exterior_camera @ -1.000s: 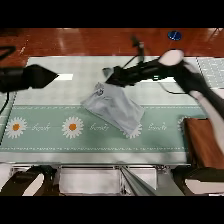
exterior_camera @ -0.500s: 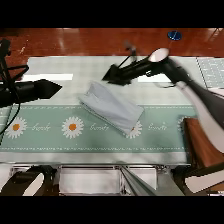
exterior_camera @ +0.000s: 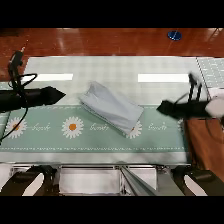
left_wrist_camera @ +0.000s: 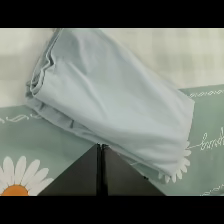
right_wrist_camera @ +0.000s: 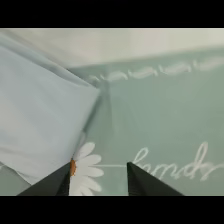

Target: Fold the shirts.

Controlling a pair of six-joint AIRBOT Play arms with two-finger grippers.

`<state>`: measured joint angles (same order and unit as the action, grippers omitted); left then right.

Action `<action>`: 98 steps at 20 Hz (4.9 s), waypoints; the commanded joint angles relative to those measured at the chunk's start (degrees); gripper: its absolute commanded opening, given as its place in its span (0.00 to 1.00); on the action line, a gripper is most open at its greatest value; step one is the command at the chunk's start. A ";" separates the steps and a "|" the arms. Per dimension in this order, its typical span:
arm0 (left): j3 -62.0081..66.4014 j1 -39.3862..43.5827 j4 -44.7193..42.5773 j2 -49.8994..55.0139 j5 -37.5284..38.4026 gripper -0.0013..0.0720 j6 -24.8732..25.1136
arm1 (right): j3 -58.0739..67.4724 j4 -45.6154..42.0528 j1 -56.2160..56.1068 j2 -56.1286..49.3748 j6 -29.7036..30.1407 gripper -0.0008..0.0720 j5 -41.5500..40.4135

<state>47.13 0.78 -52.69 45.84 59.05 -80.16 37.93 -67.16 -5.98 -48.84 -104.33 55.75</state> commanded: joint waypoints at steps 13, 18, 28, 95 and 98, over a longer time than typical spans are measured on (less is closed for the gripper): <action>-3.45 -0.02 6.01 0.07 -0.35 0.05 -0.04 | -3.98 48.04 -12.68 -30.58 30.60 0.58 -16.33; -3.48 -0.04 5.97 0.07 0.31 0.05 0.02 | 13.42 42.77 -12.94 -33.88 34.58 0.03 -2.89; -3.45 -0.04 5.99 0.09 -0.74 0.05 0.02 | 60.00 6.84 -2.84 -28.28 15.39 0.03 21.59; 34.62 11.28 -35.19 31.50 9.01 0.05 -19.39 | 56.70 -26.36 -3.13 -43.19 10.49 0.03 24.09; 34.62 11.28 -35.19 31.50 9.03 0.05 -19.39 | 56.70 -26.36 -3.13 -43.19 10.49 0.03 24.09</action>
